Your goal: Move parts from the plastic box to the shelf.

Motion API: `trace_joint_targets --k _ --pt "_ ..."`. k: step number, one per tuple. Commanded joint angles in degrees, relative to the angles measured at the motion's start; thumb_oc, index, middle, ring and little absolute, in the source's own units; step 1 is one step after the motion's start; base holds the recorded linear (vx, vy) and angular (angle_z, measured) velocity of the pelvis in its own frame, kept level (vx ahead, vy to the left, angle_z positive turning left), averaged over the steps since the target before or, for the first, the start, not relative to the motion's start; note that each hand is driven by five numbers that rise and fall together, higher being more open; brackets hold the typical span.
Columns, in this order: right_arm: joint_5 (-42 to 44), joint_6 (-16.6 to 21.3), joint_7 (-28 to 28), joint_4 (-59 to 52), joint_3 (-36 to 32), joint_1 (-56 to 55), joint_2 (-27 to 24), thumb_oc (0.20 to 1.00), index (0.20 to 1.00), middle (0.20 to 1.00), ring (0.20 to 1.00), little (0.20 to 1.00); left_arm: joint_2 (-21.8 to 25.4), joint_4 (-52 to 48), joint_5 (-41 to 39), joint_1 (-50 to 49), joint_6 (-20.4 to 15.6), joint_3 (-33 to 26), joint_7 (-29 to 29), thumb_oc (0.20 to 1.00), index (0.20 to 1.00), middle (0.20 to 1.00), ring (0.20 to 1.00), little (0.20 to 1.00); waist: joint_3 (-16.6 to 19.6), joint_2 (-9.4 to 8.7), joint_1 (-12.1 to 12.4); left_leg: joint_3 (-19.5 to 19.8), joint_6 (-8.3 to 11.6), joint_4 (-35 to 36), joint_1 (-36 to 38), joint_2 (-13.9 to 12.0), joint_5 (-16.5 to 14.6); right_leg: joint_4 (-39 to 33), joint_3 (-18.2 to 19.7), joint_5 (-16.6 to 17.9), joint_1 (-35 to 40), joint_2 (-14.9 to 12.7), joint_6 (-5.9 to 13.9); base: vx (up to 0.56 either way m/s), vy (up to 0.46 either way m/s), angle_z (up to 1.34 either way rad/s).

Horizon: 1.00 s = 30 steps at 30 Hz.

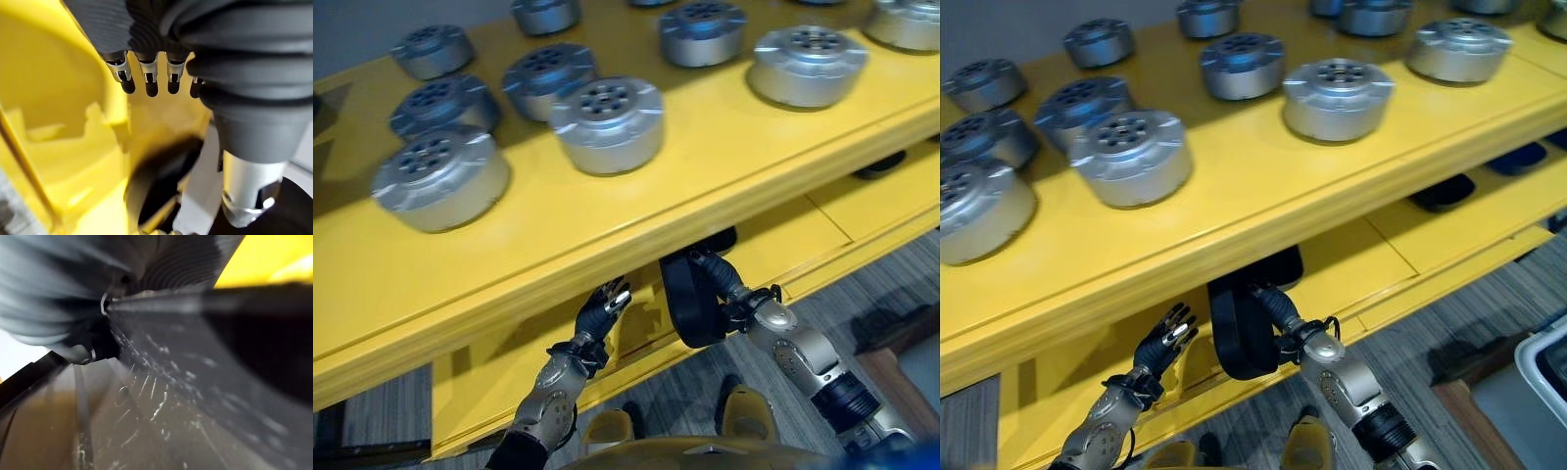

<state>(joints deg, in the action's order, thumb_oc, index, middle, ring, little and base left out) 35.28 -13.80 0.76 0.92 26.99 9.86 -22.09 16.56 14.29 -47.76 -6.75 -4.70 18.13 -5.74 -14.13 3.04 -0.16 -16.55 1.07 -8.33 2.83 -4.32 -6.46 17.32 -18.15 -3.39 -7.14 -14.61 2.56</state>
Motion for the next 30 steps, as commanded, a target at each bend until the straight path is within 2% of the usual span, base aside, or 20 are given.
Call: trace_joint_targets --k 1,5,10,12,13,14,15,19,21,22,25,30 --pt "2.1 3.0 0.6 -5.7 -1.4 4.1 2.7 0.200 0.200 0.200 0.200 0.200 2.2 -6.7 0.9 -0.2 -2.1 -0.4 1.3 1.000 1.000 1.000 1.000 1.000 -1.9 -1.27 0.7 -2.2 -0.92 -1.1 4.1 -2.5 -2.8 -3.0 -1.5 -2.4 5.9 3.4 0.86 -0.17 0.074 0.24" --pt "0.8 3.5 -0.1 -5.8 -2.1 6.1 2.7 0.200 0.200 0.200 0.200 0.200 3.2 -8.0 1.6 0.0 -2.2 -0.1 1.0 1.000 1.000 1.000 1.000 1.000 -3.9 -2.43 2.5 -3.0 -2.45 -2.6 2.9 -1.1 -4.6 -5.3 -3.5 1.1 5.1 1.4 3.37 -0.25 0.095 0.21" --pt "-1.9 3.7 0.9 -5.1 -3.0 7.8 2.8 0.200 0.200 0.200 0.200 0.200 3.8 -8.3 2.6 1.7 -1.9 1.0 1.1 1.000 1.000 1.000 1.000 1.000 -5.2 -3.41 2.4 -4.9 -3.88 -3.9 2.9 -0.4 -6.4 -7.1 -4.4 4.3 4.0 -0.1 5.23 -0.14 0.087 0.12" --pt "-2.4 2.7 1.4 -5.2 -3.2 8.1 2.9 0.200 0.200 0.200 0.200 0.200 3.6 -8.0 2.1 1.9 -1.4 1.3 1.6 1.000 1.000 1.000 1.000 1.000 -5.2 -3.62 2.4 -5.1 -4.37 -3.9 3.2 0.1 -6.8 -7.2 -4.5 4.9 3.8 -0.2 5.66 -0.05 0.086 -0.03" --pt "-2.4 1.9 1.6 -5.2 -3.0 8.2 2.9 0.200 0.200 0.200 0.200 0.200 3.6 -7.8 2.1 2.1 -1.4 1.4 1.9 1.000 1.000 1.000 1.000 1.000 -5.2 -3.69 2.3 -5.0 -4.68 -4.0 3.3 0.4 -6.9 -7.1 -4.2 4.9 3.8 -0.2 5.76 -0.06 0.034 -0.05" --pt "-2.9 2.4 1.4 -5.2 -2.7 7.9 2.9 0.200 0.200 0.200 0.200 0.200 3.9 -7.6 2.3 3.4 -0.8 2.4 2.5 1.000 1.000 1.000 1.000 1.000 -5.3 -3.71 1.8 -2.8 -5.86 -4.8 2.3 1.1 -7.5 -4.5 0.5 5.1 2.2 -1.1 5.79 -0.14 -0.032 0.19" --pt "-3.3 3.5 0.4 -5.4 -3.0 7.7 2.5 0.200 0.200 0.200 0.200 0.200 4.3 -7.7 1.6 4.9 -0.2 3.3 2.6 1.000 1.000 1.000 1.000 1.000 -5.8 -3.60 1.3 -1.0 -6.42 -5.9 0.8 1.1 -7.8 -1.1 4.8 3.9 0.5 -0.9 5.40 -0.16 -0.083 0.57" --pt "-5.7 2.1 -0.1 -3.3 -3.1 9.2 2.9 0.200 0.200 0.200 0.200 0.200 3.7 -7.3 -0.4 5.8 0.1 2.9 3.4 1.000 1.000 1.000 1.000 1.000 -6.5 -3.69 1.2 0.8 -6.07 -7.1 -0.2 0.8 -8.3 0.3 5.8 2.0 -0.4 -0.8 5.57 -0.05 -0.061 0.60" --pt "-6.8 1.3 -2.3 -2.0 -2.9 10.3 3.1 0.200 0.200 0.200 0.200 0.200 3.5 -7.4 -0.2 6.7 0.6 2.6 3.5 1.000 1.000 1.000 1.000 1.000 -6.8 -3.86 1.7 1.3 -5.92 -8.0 -0.9 0.3 -8.0 0.4 5.3 0.8 0.7 -0.5 5.28 -0.01 -0.102 0.33" --pt "-8.4 1.9 -3.3 0.8 -3.5 11.8 3.3 0.200 0.200 0.200 0.200 0.200 3.6 -7.9 -1.1 7.1 2.4 2.6 3.7 1.000 1.000 1.000 1.000 1.000 -7.0 -3.99 2.4 1.6 -5.78 -8.6 -1.3 0.0 -7.8 0.2 4.6 0.2 1.8 -0.4 5.06 0.00 -0.119 0.28" --pt "-9.2 2.1 -4.1 5.3 -4.7 15.0 3.5 0.200 0.200 0.200 0.200 0.200 3.5 -7.6 -0.9 7.4 3.7 2.7 2.4 1.000 1.000 1.000 1.000 1.000 -7.7 -4.15 3.7 2.4 -5.46 -9.7 -2.1 -0.6 -7.5 0.5 3.3 -0.3 2.9 -0.3 4.64 0.01 -0.102 0.19" --pt "-11.0 -0.2 -5.2 10.2 -4.6 20.9 4.5 0.200 0.200 0.200 0.200 0.200 3.4 -7.2 -1.3 8.5 4.1 4.0 2.2 1.000 1.000 1.000 1.000 1.000 -9.3 -4.00 4.9 3.0 -5.08 -10.6 -2.8 -1.1 -7.2 2.3 2.1 -1.2 3.1 -0.3 4.08 0.01 -0.037 0.08"
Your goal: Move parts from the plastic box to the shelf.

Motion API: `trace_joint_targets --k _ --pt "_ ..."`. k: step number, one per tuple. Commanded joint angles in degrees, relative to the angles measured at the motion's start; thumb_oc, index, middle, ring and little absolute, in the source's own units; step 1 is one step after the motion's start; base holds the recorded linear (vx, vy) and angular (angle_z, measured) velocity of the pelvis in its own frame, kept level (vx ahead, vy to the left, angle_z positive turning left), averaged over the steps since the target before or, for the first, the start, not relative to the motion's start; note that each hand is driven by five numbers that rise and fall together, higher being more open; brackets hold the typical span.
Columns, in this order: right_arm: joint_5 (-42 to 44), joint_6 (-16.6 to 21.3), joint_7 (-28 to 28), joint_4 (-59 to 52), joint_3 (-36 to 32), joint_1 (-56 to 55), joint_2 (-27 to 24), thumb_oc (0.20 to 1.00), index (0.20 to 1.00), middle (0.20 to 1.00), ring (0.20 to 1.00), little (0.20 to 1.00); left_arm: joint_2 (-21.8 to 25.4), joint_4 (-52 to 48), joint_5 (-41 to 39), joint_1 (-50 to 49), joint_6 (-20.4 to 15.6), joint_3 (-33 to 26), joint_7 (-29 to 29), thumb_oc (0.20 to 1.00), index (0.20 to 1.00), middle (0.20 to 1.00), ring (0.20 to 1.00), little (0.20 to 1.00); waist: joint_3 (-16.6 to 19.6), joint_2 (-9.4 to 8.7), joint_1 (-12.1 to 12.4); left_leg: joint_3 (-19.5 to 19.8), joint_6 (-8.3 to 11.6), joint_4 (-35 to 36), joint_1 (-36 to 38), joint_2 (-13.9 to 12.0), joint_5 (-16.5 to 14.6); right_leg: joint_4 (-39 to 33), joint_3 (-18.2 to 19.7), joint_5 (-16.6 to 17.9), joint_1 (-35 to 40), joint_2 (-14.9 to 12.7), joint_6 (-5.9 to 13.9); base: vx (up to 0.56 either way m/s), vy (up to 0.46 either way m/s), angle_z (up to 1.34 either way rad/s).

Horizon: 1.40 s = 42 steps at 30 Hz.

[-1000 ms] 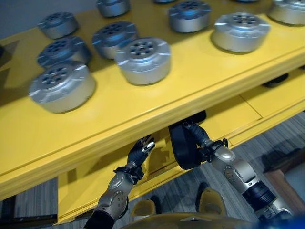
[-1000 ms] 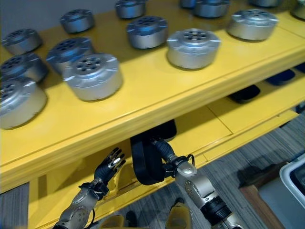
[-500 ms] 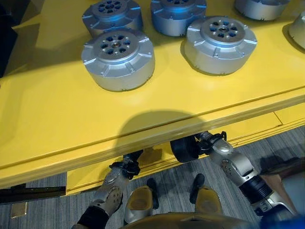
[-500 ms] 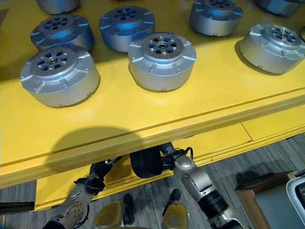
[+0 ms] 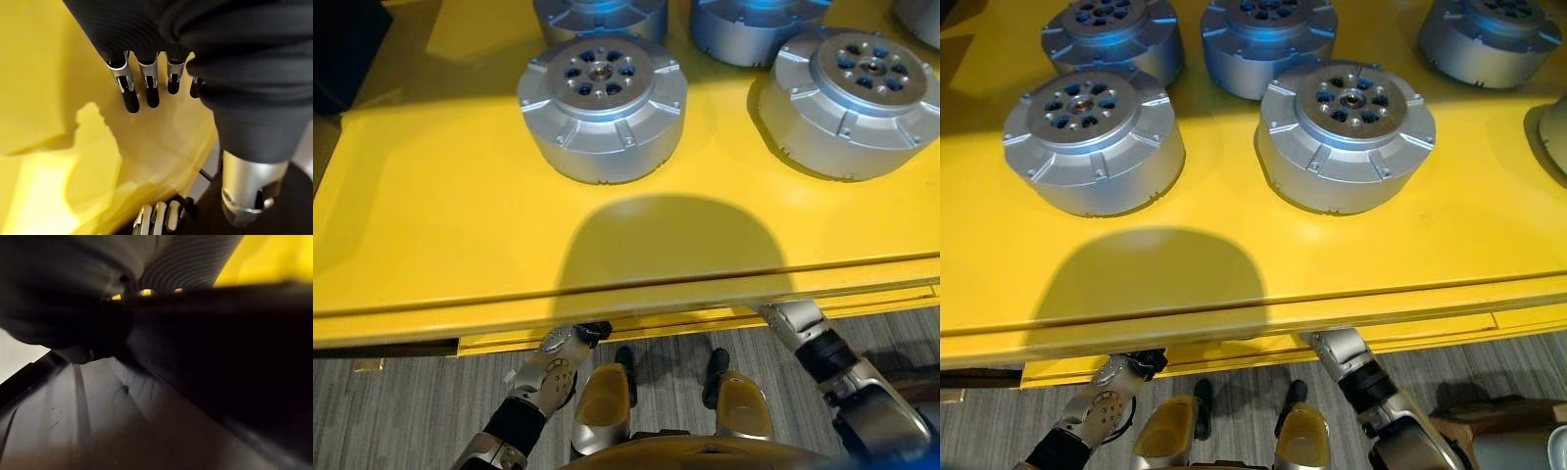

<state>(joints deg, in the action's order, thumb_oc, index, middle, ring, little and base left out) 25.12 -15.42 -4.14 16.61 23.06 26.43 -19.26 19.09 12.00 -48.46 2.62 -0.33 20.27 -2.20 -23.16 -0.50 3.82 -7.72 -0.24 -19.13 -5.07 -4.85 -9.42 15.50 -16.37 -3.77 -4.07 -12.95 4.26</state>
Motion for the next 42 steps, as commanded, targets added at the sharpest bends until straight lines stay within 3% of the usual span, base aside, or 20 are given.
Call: trace_joint_targets --k 1,7,16,18,20,22,23,24,25,26,27,29,31,34,40,41,42 --pt "-1.3 1.0 -1.6 -4.2 -0.6 6.0 1.9 0.200 0.200 0.200 0.200 0.200 0.9 -4.8 -0.6 -0.4 -0.3 2.3 -1.6 1.000 1.000 1.000 1.000 1.000 -0.8 -0.36 1.3 -5.6 -3.71 -0.1 4.7 -0.6 -4.1 4.7 0.0 -1.0 -0.2 -2.0 2.33 0.00 -0.035 0.06" --pt "1.2 1.1 -2.9 4.8 -1.8 12.2 1.4 0.200 0.200 0.200 0.200 0.200 0.7 -3.7 -0.9 1.6 -1.7 4.5 -1.8 1.000 1.000 1.000 1.000 1.000 -3.1 0.37 2.6 -5.0 -3.23 -2.1 2.2 -1.2 -3.7 6.2 -0.8 -1.7 -0.9 -1.9 1.36 -0.06 -0.024 0.08" --pt "2.1 0.7 -3.2 10.0 -1.4 11.1 3.0 0.200 0.200 0.200 0.200 0.200 -0.2 -0.1 -0.8 2.0 -2.6 5.2 -2.8 1.000 1.000 1.000 1.000 1.000 -3.6 0.50 1.7 -6.5 -3.21 -3.6 3.0 -2.3 -4.1 6.5 -0.3 -1.3 -0.4 -2.6 1.37 0.03 0.035 -0.03" --pt "3.5 0.6 -4.3 11.0 -1.5 10.8 3.6 0.200 0.200 0.200 0.200 0.200 -0.3 0.8 0.5 2.3 -0.9 5.5 -4.5 1.000 1.000 1.000 1.000 1.000 -3.5 0.39 1.3 -7.0 -3.05 -3.7 3.0 -2.3 -4.3 4.4 -0.1 -0.1 0.1 -2.7 1.76 0.06 0.128 -0.06" --pt "3.8 0.2 -4.4 11.6 -1.7 10.5 3.9 0.200 0.200 0.200 0.200 0.200 -0.5 1.2 0.4 2.6 0.2 6.0 -4.8 1.000 1.000 1.000 1.000 1.000 -3.2 0.19 1.0 -7.4 -3.10 -3.0 3.6 -1.8 -4.6 1.0 -0.1 2.7 0.5 -3.3 2.54 0.09 0.123 -0.13" --pt "4.7 0.6 -4.1 12.1 -1.9 9.3 4.2 0.200 0.200 0.200 0.200 0.200 -0.6 1.5 0.3 2.2 1.0 6.1 -4.9 1.000 1.000 1.000 1.000 1.000 -2.9 -0.17 0.9 -8.0 -3.21 -1.0 4.8 -0.8 -4.5 -3.6 -0.1 7.7 0.6 -4.3 3.92 0.11 0.069 -0.19" --pt "4.8 0.6 -4.1 12.2 -2.0 9.1 4.2 0.200 0.200 0.200 0.200 0.200 -0.7 1.5 0.8 2.1 1.0 6.1 -4.7 1.000 1.000 1.000 1.000 1.000 -2.9 -0.18 0.9 -8.1 -3.23 -0.6 5.0 -0.7 -4.4 -4.1 -0.1 8.2 0.7 -4.3 4.09 0.08 0.066 -0.19" --pt "2.9 0.9 -1.1 12.7 -2.2 8.3 5.1 0.200 0.200 0.200 0.200 0.200 -0.3 0.9 1.5 0.9 0.0 5.8 -2.7 1.000 1.000 1.000 1.000 1.000 -2.7 -0.08 2.1 -11.4 -2.81 1.6 6.9 -1.3 -3.9 -3.7 -5.9 11.2 0.4 -6.5 4.68 0.01 0.078 -0.27" --pt "2.3 0.9 -0.3 12.7 -1.9 8.0 5.5 0.200 0.200 0.200 0.200 0.200 -0.1 0.8 0.9 0.6 -0.6 6.0 -1.6 1.000 1.000 1.000 1.000 1.000 -2.5 0.11 2.5 -12.2 -3.11 1.7 6.9 -1.3 -3.7 -0.5 -6.5 11.4 -0.8 -7.5 4.47 -0.05 0.098 -0.84" --pt "2.0 1.1 -0.7 11.9 -1.4 7.3 5.7 0.200 0.200 0.200 0.200 0.200 0.2 0.8 0.1 0.5 -0.7 6.0 -1.1 1.000 1.000 1.000 1.000 1.000 -2.3 0.73 2.2 -12.0 -3.89 1.5 5.7 -1.6 -3.3 6.3 -4.3 9.3 -2.4 -7.7 3.49 -0.18 0.061 -1.46" --pt "2.3 1.8 -1.3 10.1 -0.6 5.9 4.8 0.200 0.200 0.200 0.200 0.200 0.4 1.2 -0.6 0.3 -0.9 6.0 -1.5 1.000 1.000 1.000 1.000 1.000 -1.8 1.86 1.0 -10.7 -4.54 2.3 4.1 -2.0 -1.6 12.0 -0.6 1.4 -2.2 -3.5 1.42 -0.21 -0.016 -1.30" --pt "2.3 3.5 -1.6 9.2 0.1 4.5 3.6 0.200 0.200 0.200 0.200 0.200 0.2 2.1 -0.5 0.2 -2.3 6.5 -1.1 1.000 1.000 1.000 1.000 1.000 -1.2 2.16 0.8 -10.3 -4.56 3.0 2.2 -1.5 -0.3 18.0 0.4 -5.1 -2.0 -0.9 -0.94 -0.23 -0.196 0.35" --pt "2.0 4.0 -0.6 8.8 -0.3 4.4 3.1 0.200 0.200 0.200 0.200 0.200 -0.2 4.0 -0.5 0.5 -2.8 5.7 -0.4 1.000 1.000 1.000 1.000 1.000 -1.4 0.79 1.2 -9.6 -3.71 0.5 0.3 -0.5 -1.6 11.0 -1.1 -7.3 2.4 1.7 -1.18 -0.14 -0.385 0.37" --pt "1.8 3.1 -0.3 9.7 -0.1 6.0 2.6 0.200 0.200 0.200 0.200 0.200 -1.9 7.0 -4.2 -0.8 -3.8 4.1 -3.9 1.000 1.000 1.000 1.000 1.000 -2.0 0.83 2.0 -9.3 -1.21 -0.9 -0.7 -2.5 0.2 9.7 -2.7 -10.0 3.8 3.0 -3.34 -0.09 -0.311 -0.22" --pt "1.9 1.1 0.9 12.5 -0.5 8.6 2.2 0.200 0.200 0.200 0.200 0.200 -3.0 9.6 -7.7 -3.8 -2.7 1.3 -5.5 1.000 1.000 1.000 1.000 1.000 -1.6 2.14 3.2 -6.8 3.22 5.0 -0.1 -7.2 8.1 11.4 -5.3 -12.6 4.3 5.0 -6.17 -0.05 -0.224 0.06" --pt "1.8 0.7 0.3 12.8 -0.5 9.0 2.1 0.200 0.200 0.200 0.200 0.200 -3.2 9.2 -7.7 -4.9 -2.0 0.4 -6.3 1.000 1.000 1.000 1.000 1.000 -1.7 2.44 3.7 -4.5 4.63 5.3 -0.6 -8.4 11.4 11.8 -5.0 -12.7 4.2 5.3 -6.62 -0.08 -0.102 0.15" --pt "1.5 0.3 0.9 13.7 -0.4 9.7 2.0 0.200 0.200 0.200 0.200 0.200 -3.5 9.0 -7.6 -5.8 -1.3 -0.5 -7.3 1.000 1.000 1.000 1.000 1.000 -1.6 2.43 4.2 -1.5 4.74 4.3 -1.0 -8.5 11.8 12.4 -4.4 -12.8 3.7 5.1 -6.83 -0.16 -0.051 -0.02"
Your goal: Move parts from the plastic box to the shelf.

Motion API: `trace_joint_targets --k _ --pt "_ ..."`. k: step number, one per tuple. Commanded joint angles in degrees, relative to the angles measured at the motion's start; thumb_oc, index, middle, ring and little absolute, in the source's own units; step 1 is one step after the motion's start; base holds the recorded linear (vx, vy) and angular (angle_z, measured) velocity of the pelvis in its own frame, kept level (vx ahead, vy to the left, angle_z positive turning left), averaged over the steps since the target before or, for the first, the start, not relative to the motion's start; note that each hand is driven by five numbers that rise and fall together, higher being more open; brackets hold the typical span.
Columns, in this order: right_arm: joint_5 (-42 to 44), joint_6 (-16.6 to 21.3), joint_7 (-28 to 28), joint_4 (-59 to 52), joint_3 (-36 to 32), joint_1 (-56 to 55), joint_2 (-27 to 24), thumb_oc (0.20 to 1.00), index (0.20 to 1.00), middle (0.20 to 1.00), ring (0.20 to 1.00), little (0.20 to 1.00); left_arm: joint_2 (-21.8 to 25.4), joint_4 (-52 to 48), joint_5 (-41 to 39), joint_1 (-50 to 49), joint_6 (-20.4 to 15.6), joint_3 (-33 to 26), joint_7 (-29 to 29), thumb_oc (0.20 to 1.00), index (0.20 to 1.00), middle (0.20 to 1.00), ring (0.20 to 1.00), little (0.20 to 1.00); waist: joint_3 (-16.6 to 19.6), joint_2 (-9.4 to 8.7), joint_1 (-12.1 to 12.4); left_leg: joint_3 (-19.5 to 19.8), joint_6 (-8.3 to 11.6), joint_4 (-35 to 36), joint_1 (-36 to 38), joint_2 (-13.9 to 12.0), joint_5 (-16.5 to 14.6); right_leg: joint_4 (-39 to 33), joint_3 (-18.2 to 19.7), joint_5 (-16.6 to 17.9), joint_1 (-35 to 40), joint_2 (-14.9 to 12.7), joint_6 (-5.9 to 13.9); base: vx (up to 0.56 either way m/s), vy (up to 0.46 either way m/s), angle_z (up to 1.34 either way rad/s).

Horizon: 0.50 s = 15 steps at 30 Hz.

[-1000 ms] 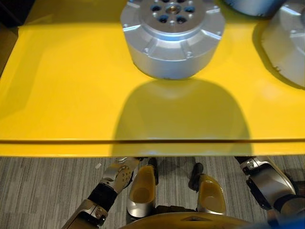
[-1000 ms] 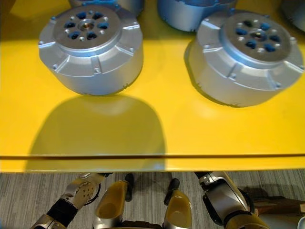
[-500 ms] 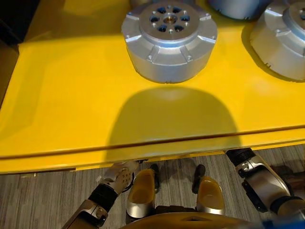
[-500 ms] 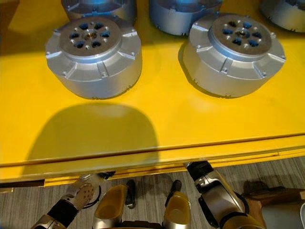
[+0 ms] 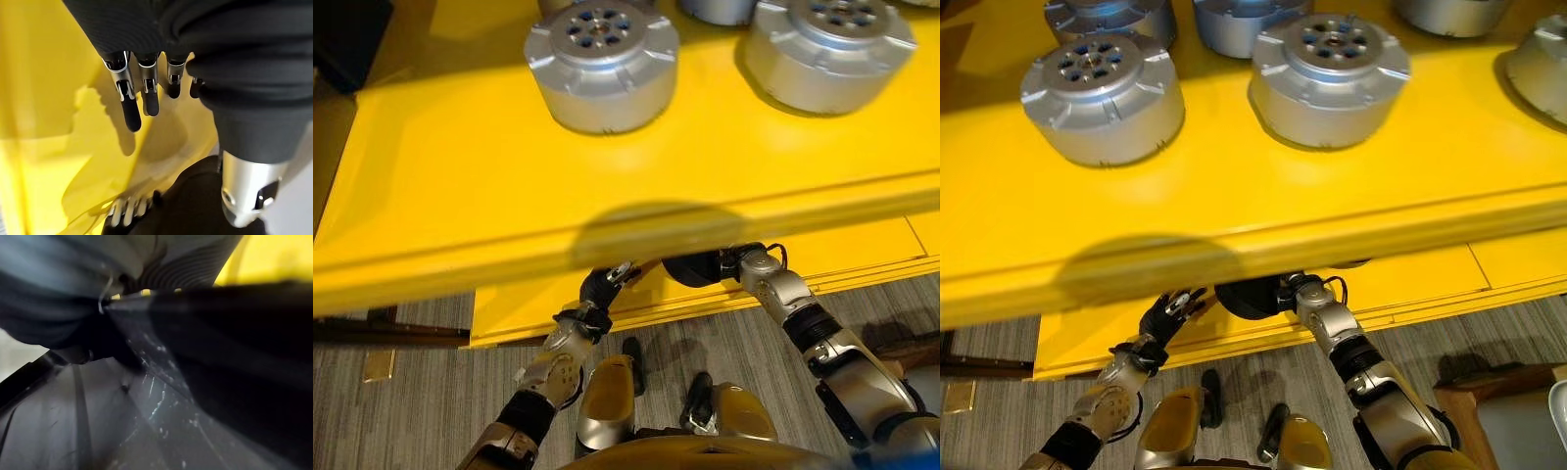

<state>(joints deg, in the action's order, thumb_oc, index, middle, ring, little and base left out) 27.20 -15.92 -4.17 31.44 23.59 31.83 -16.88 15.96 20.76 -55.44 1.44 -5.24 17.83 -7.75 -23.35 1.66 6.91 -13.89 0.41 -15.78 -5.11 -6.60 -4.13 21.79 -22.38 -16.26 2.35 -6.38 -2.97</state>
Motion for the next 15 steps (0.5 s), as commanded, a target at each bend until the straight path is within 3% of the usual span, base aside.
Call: trace_joint_targets --k 1,4,8,15 --pt "-0.9 0.5 1.4 0.0 -0.8 4.7 -0.6 0.200 0.200 0.200 0.200 0.200 -1.1 -0.4 -0.5 -5.3 5.1 1.0 -4.1 1.000 1.000 1.000 1.000 1.000 -1.1 -0.15 1.0 3.9 2.39 -3.5 0.2 -6.3 1.9 6.9 1.6 0.1 -3.8 -3.2 0.20 -0.13 -0.005 -0.12" --pt "-0.4 -0.3 0.6 -1.9 -0.6 3.7 -1.4 0.200 0.200 0.200 0.200 0.200 -1.4 -1.8 -0.6 -5.3 5.9 1.4 -4.6 1.000 1.000 1.000 1.000 1.000 0.1 -0.45 -0.3 0.4 1.54 -6.2 2.6 -6.3 -0.7 5.9 0.4 1.0 -4.1 -4.4 0.21 -0.12 0.086 0.10" --pt "-0.5 -0.6 0.2 -3.5 -0.6 2.1 -1.4 0.200 0.200 0.200 0.200 0.200 -1.0 -3.1 -0.3 -4.4 5.1 3.3 -2.2 1.000 1.000 1.000 1.000 1.000 1.6 0.52 -1.9 -1.8 0.57 0.5 6.2 -4.0 -2.4 7.2 -0.7 1.5 -5.1 -5.5 1.41 -0.03 0.201 0.40" --pt "0.0 0.1 -3.5 -3.3 -0.4 3.1 -0.8 0.200 0.200 0.200 0.200 0.200 0.3 -2.9 1.2 -1.4 3.4 5.8 0.6 1.000 1.000 1.000 1.000 1.000 0.8 1.20 -1.2 -0.3 0.40 0.6 4.8 -2.5 -3.0 7.0 -0.8 2.7 -5.3 -6.5 2.80 -0.03 0.107 0.17"
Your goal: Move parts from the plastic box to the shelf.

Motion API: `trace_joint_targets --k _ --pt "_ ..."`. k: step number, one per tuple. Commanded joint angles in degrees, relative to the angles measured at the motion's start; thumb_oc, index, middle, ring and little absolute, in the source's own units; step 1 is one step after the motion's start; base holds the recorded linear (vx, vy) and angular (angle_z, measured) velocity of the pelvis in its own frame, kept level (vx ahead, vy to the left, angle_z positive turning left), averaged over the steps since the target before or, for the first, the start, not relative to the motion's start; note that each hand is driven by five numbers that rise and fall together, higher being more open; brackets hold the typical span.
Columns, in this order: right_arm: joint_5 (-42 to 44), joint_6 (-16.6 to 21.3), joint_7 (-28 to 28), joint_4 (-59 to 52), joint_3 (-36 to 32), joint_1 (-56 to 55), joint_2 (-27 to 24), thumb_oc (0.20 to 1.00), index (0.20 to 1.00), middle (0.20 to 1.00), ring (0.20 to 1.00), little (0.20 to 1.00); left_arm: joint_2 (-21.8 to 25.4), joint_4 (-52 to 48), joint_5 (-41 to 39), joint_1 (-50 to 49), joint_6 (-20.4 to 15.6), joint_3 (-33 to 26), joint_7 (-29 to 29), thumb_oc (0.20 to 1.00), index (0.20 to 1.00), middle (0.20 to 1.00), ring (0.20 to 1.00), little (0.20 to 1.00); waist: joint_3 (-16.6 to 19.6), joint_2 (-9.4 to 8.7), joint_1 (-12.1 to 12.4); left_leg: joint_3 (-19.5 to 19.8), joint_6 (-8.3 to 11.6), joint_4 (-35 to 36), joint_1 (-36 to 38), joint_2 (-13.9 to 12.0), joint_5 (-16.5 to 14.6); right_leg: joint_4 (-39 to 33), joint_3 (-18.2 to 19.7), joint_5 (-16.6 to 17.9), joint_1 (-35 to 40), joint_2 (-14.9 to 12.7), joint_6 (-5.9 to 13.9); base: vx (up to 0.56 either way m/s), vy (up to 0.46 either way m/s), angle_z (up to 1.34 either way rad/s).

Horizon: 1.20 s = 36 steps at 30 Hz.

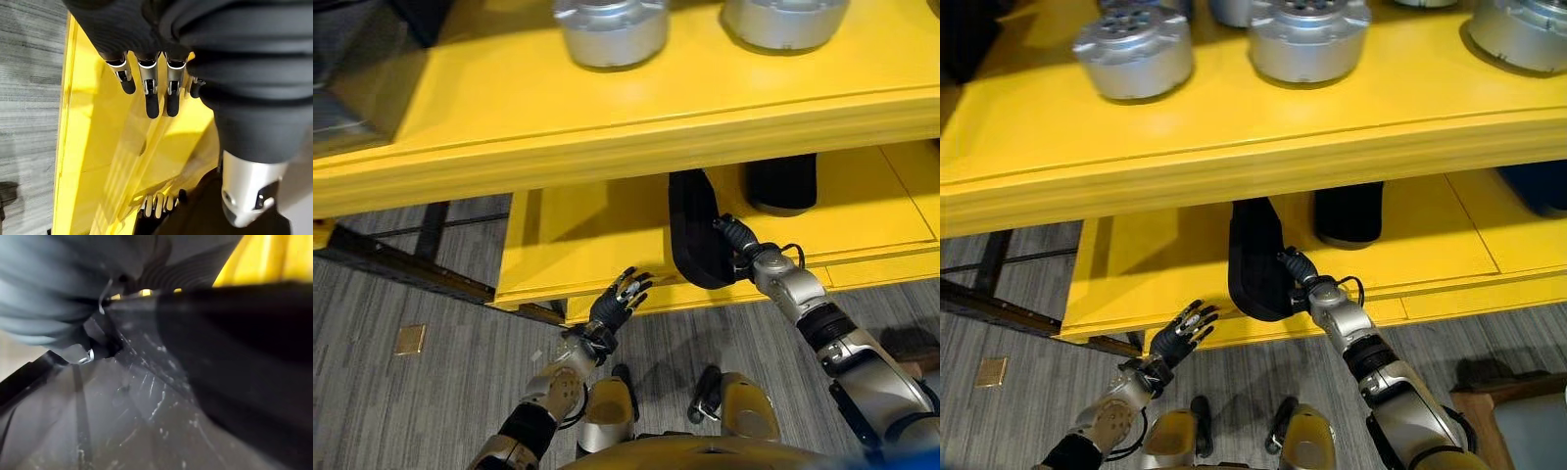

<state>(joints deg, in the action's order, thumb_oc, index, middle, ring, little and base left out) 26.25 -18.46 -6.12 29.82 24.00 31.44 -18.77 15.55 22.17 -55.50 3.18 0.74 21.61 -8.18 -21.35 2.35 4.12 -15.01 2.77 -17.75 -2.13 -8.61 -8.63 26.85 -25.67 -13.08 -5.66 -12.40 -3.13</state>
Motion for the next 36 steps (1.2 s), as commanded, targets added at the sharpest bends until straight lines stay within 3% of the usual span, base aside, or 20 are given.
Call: trace_joint_targets --k 1,14,22,27,36 --pt "1.0 3.0 -1.7 -1.1 -1.2 4.4 0.6 0.200 0.200 0.200 0.200 0.200 1.0 -4.3 1.4 -2.9 -2.7 2.2 1.0 1.000 1.000 1.000 1.000 1.000 -1.8 0.52 2.0 1.0 -2.15 1.8 1.1 -0.3 1.1 2.4 2.3 -0.5 2.3 -0.7 3.09 -0.06 0.050 0.20" --pt "-0.3 4.0 -1.7 4.7 -5.2 15.7 -5.9 0.200 0.200 0.200 0.200 0.200 4.0 -9.5 1.9 -0.1 -1.8 2.6 2.0 1.000 1.000 1.000 1.000 1.000 -8.4 0.07 5.2 2.1 -3.84 -7.1 -8.2 0.1 -1.1 9.9 2.7 -1.4 -4.3 -2.7 3.48 -0.11 0.032 0.05" --pt "0.0 4.4 -5.1 13.2 -6.0 25.8 -11.6 0.200 0.200 0.200 0.200 0.200 7.9 -15.0 3.5 0.2 -1.1 3.4 3.0 1.000 1.000 1.000 1.000 1.000 -8.4 -0.89 7.5 3.5 -3.94 -9.9 -16.7 -0.4 -1.3 12.8 2.6 -2.0 -11.2 -2.0 3.28 -0.08 -0.031 0.01" --pt "-1.8 4.8 -7.4 18.8 -2.9 32.7 -16.1 0.200 0.200 0.200 0.200 0.200 9.8 -17.7 2.8 -0.1 -2.6 4.5 3.3 1.000 1.000 1.000 1.000 1.000 -8.4 -1.35 8.5 4.3 -3.92 -10.8 -21.8 -0.7 -0.8 14.2 2.4 -2.1 -15.6 -1.4 2.91 -0.06 -0.023 0.03" --pt "-7.7 3.9 -11.9 23.9 3.0 40.5 -19.9 0.200 0.200 0.200 0.200 0.200 11.0 -21.3 1.4 0.8 -1.2 6.9 3.5 1.000 1.000 1.000 1.000 1.000 -8.4 -1.95 9.2 5.4 -4.30 -13.1 -28.2 -1.4 -1.1 17.5 2.1 -2.4 -21.6 -1.9 2.83 -0.02 0.000 0.02"
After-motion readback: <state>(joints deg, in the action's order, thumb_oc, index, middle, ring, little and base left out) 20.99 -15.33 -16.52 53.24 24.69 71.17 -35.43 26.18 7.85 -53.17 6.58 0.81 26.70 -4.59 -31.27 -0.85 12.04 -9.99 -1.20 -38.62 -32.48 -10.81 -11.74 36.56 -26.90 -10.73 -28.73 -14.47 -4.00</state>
